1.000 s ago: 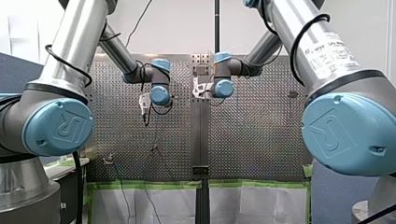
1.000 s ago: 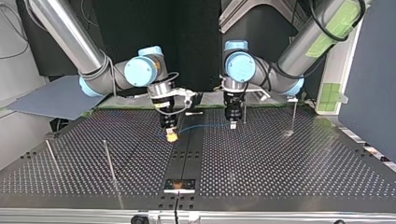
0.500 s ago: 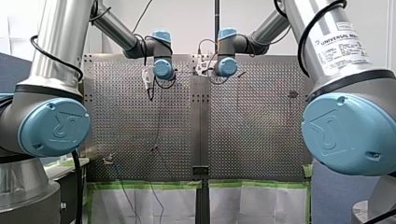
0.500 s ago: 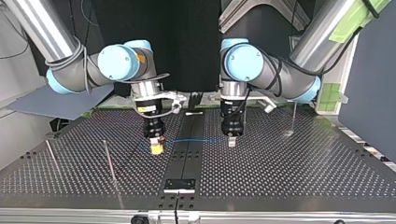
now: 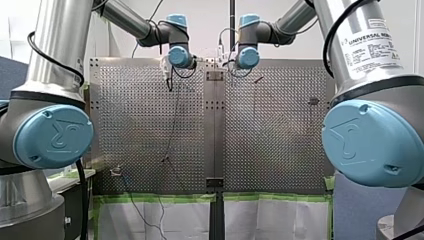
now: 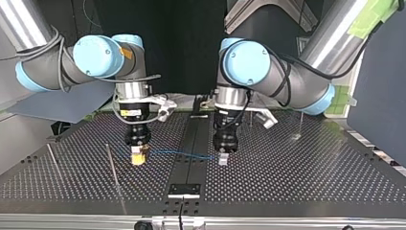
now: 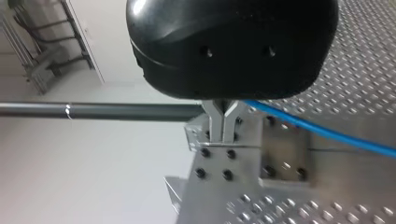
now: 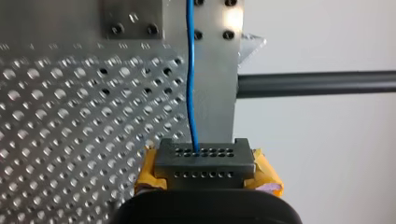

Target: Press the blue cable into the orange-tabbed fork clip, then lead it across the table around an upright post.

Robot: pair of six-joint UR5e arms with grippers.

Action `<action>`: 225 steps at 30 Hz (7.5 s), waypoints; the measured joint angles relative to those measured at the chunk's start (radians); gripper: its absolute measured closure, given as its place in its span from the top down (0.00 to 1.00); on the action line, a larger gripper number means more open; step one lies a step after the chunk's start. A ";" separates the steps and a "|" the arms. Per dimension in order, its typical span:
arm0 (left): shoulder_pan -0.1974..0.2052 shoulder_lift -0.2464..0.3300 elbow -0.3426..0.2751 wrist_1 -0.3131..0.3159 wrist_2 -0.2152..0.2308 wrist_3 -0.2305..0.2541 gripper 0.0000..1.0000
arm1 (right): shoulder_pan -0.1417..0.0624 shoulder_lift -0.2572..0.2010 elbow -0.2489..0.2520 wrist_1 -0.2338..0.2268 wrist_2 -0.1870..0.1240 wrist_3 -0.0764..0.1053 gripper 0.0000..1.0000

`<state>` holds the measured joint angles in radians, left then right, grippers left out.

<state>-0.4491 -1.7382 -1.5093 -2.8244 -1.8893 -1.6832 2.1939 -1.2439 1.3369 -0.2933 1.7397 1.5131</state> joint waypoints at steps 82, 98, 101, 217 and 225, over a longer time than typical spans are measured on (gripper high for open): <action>-0.261 -0.572 0.769 -0.367 0.007 -0.041 0.00 | -0.401 -0.007 -0.032 0.135 -0.217 0.101 0.00; -0.252 -0.623 0.843 -0.365 0.005 -0.042 0.00 | -0.464 0.052 -0.044 0.122 -0.329 0.163 0.00; -0.248 -0.651 0.843 -0.364 0.008 -0.042 0.00 | -0.474 0.061 -0.044 0.121 -0.332 0.166 0.00; -0.259 -0.689 0.788 -0.456 -0.272 -0.131 1.00 | -0.646 0.669 0.270 -0.564 -0.345 0.342 0.00; -0.254 -0.689 0.793 -0.460 -0.270 -0.211 1.00 | -0.643 0.669 0.263 -0.558 -0.340 0.324 0.00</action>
<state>-0.7032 -2.4275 -0.7165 -3.2845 -2.1592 -1.8941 1.5511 -0.5747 1.5999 -0.8510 1.4001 1.8367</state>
